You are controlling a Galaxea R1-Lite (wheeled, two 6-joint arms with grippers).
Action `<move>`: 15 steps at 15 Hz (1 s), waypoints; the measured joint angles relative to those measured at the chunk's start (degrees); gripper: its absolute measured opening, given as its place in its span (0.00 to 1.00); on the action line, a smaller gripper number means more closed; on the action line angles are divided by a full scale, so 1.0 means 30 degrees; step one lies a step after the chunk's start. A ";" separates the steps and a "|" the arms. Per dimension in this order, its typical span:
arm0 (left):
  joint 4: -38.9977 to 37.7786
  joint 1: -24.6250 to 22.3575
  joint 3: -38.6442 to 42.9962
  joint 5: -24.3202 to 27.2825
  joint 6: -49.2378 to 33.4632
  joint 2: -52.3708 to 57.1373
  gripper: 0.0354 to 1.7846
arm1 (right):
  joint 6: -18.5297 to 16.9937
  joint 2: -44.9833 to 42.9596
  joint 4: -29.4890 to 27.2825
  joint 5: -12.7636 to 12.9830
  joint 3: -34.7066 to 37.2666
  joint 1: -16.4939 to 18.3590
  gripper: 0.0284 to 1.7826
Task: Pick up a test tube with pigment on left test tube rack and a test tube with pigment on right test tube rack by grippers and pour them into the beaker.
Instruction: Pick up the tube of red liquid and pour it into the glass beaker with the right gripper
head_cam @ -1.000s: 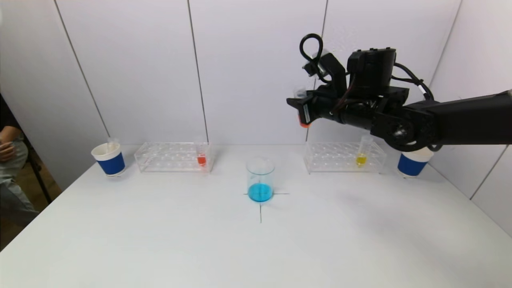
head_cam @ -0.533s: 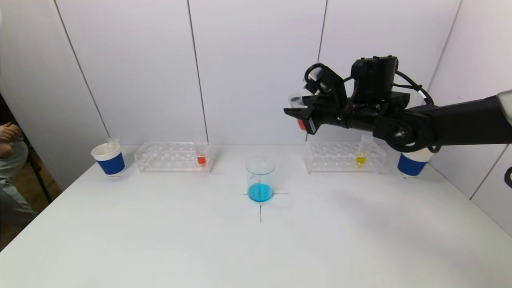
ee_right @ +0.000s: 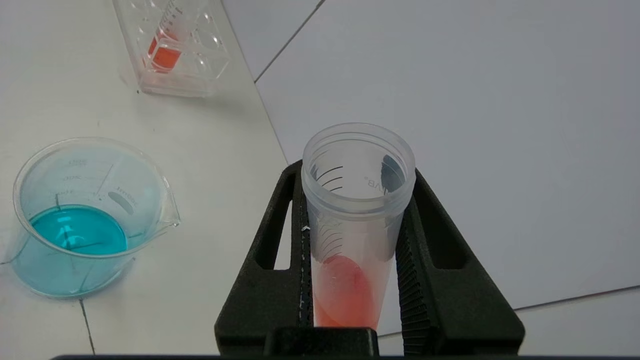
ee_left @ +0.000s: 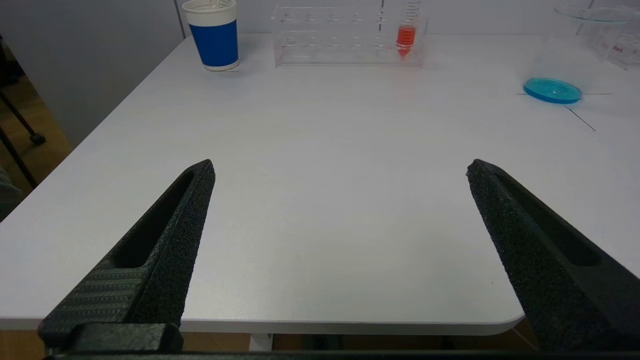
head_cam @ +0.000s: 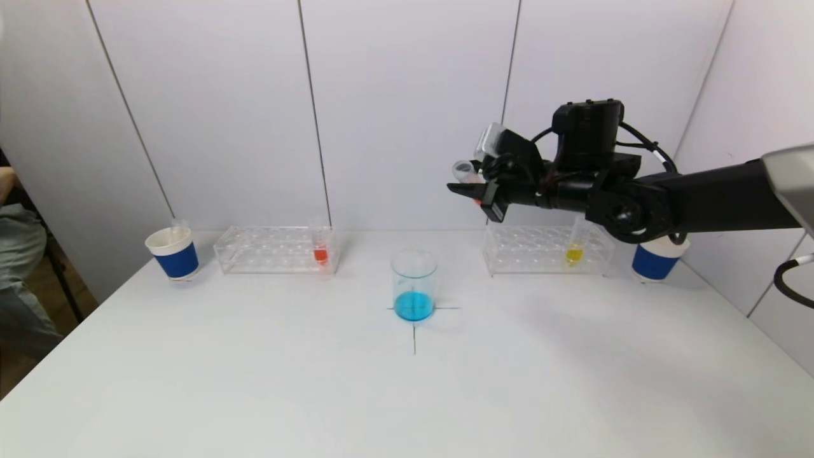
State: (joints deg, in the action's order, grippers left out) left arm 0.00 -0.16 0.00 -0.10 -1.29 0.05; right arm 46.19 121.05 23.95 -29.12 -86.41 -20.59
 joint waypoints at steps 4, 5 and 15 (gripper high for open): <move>0.0000 0.0000 0.0000 0.0008 0.0000 0.0000 0.99 | 0.1938 0.0284 0.0707 -0.0500 0.0138 -0.0248 0.29; 0.0000 0.0000 0.0000 0.0008 0.0000 0.0000 0.99 | 0.2040 0.0341 0.0987 -0.0516 0.0228 -0.0402 0.29; 0.0000 0.0000 0.0000 0.0000 0.0000 0.0000 0.99 | 0.4807 0.1658 0.6266 -0.1820 0.2011 -0.1808 0.29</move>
State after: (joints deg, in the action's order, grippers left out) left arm 0.00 -0.16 0.00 -0.10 -1.29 0.05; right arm 60.61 126.03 42.75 -34.58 -80.37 -26.01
